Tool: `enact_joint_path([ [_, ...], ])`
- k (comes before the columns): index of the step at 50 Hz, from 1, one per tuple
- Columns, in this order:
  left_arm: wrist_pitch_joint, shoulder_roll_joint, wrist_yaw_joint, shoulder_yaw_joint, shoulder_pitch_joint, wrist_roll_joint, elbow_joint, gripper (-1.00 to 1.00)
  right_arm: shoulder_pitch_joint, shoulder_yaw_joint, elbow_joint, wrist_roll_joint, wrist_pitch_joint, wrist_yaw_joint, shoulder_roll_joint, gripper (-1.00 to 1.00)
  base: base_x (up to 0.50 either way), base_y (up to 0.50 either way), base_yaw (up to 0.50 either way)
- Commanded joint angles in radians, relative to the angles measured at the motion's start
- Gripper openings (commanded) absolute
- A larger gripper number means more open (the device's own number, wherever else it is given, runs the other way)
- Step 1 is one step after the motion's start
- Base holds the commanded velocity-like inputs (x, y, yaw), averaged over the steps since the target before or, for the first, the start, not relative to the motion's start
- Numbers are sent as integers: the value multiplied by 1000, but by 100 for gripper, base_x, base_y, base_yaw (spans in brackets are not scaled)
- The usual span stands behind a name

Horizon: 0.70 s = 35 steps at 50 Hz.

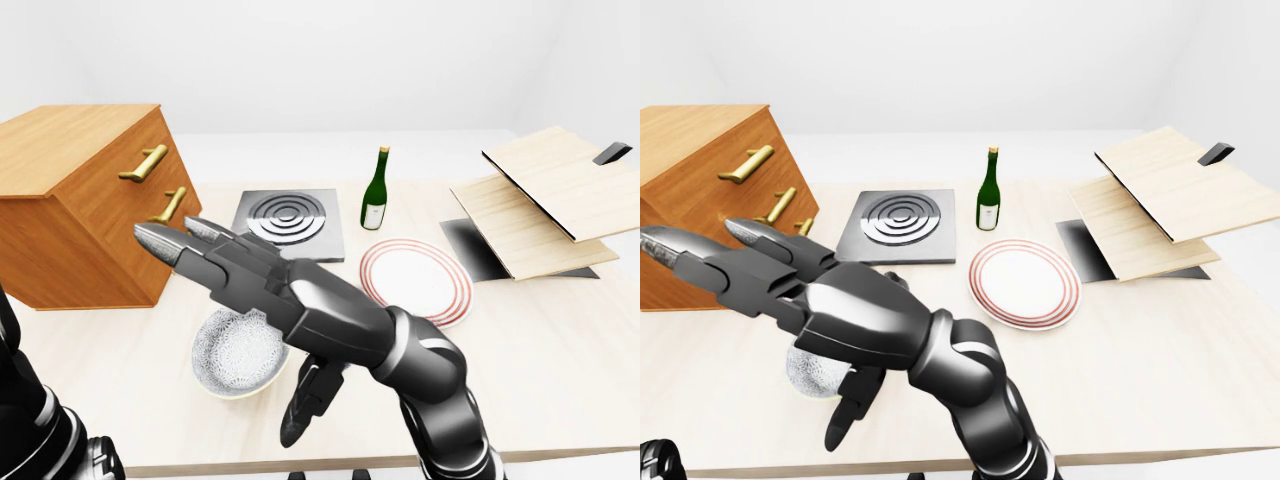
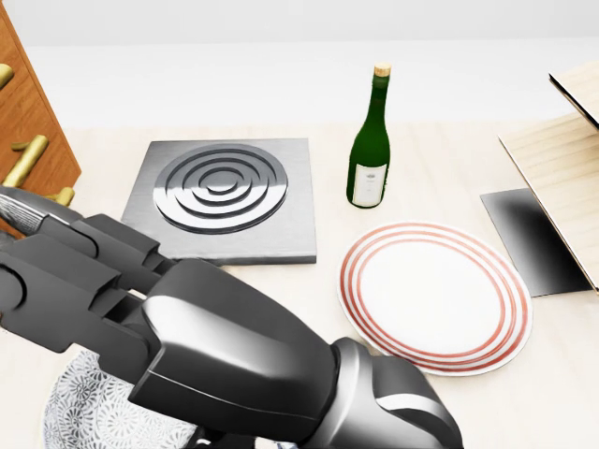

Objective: Pick up the akita bowl and put it on the plate.

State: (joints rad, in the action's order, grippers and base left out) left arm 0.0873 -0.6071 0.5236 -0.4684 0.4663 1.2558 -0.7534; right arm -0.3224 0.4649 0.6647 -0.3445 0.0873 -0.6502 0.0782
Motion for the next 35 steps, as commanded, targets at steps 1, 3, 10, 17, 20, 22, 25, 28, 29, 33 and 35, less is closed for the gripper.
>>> enact_joint_path([
  [1,0,-2,0,-2,-3,6,-2,100,138,57,-123,-130,0,-48,-58,100,0,0,0],
  [3,0,-5,0,-3,1,10,-2,100,143,53,-130,-160,0,-48,-49,100,0,0,0],
  [10,0,-8,0,-1,0,11,-5,100,165,47,-137,-234,0,-48,-25,100,0,0,0],
  [17,0,-4,0,0,0,7,-3,100,172,46,-145,-273,0,-48,-8,100,0,0,0],
  [20,0,0,0,3,-1,-2,1,100,182,47,-152,-287,0,-48,-6,100,0,0,0],
  [22,0,1,0,1,-2,-2,-1,100,190,48,-157,-299,0,-48,-8,100,0,0,0],
  [25,0,0,0,-1,-3,4,-6,100,188,43,-153,-315,0,-48,-6,100,0,0,0],
  [28,0,4,0,1,-8,0,-10,100,188,43,-158,-328,0,-48,-2,100,0,0,0],
  [29,0,4,0,1,-8,0,-10,100,190,47,-162,-333,0,-48,0,100,0,0,0],
  [33,0,1,0,-3,-5,7,-8,100,200,63,-174,-341,0,-48,15,100,0,0,0],
  [35,0,2,0,-2,-8,2,-7,100,199,58,-191,-338,0,-48,17,100,0,0,0],
])
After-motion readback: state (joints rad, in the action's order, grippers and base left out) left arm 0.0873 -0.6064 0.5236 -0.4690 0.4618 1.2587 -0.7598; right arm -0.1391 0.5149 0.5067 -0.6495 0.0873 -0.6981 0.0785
